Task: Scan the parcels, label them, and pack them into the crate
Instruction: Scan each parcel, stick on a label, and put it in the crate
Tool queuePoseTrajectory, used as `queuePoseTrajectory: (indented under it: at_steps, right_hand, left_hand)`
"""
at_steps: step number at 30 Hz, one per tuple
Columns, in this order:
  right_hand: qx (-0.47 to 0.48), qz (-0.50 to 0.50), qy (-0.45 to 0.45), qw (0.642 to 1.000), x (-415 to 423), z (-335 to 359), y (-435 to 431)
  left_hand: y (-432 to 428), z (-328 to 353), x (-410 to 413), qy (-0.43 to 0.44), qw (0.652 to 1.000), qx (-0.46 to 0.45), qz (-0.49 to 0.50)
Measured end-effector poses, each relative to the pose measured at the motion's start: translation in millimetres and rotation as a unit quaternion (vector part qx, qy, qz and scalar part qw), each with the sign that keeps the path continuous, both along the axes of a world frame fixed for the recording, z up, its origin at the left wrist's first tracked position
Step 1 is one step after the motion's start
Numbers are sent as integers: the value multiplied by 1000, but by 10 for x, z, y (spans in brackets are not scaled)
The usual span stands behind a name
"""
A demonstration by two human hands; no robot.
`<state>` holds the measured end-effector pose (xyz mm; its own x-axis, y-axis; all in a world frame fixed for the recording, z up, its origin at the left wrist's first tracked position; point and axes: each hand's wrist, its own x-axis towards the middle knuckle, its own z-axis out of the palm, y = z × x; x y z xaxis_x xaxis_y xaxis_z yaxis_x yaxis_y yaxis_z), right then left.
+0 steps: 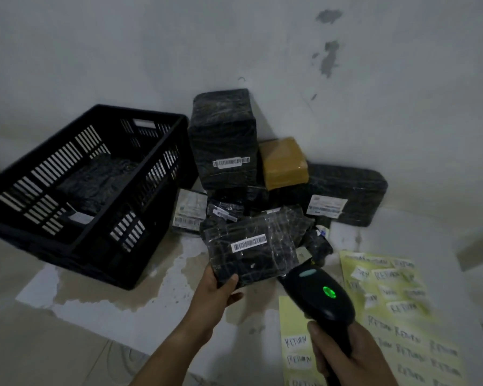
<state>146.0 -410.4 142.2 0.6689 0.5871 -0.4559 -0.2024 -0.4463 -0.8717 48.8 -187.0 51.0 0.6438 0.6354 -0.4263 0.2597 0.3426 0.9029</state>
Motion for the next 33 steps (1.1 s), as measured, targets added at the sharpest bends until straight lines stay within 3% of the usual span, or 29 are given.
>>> queuePoseTrajectory:
  at_steps: [8, 11, 17, 33]
  right_hand:
    - [17, -104, -42, 993, -21, -143, 408]
    - [6, -48, -76, 996, 29, -76, 411]
    - [5, 29, -47, 998, -23, 146, 581]
    - [-7, 28, -69, 997, -33, 202, 697]
  left_hand:
    - [247, 54, 244, -9, 1000, 1, 17]
    - [329, 30, 322, -8, 1000, 22, 0]
    - [438, -103, 289, -3, 999, 28, -15]
    - [648, -246, 385, -10, 1000, -3, -12]
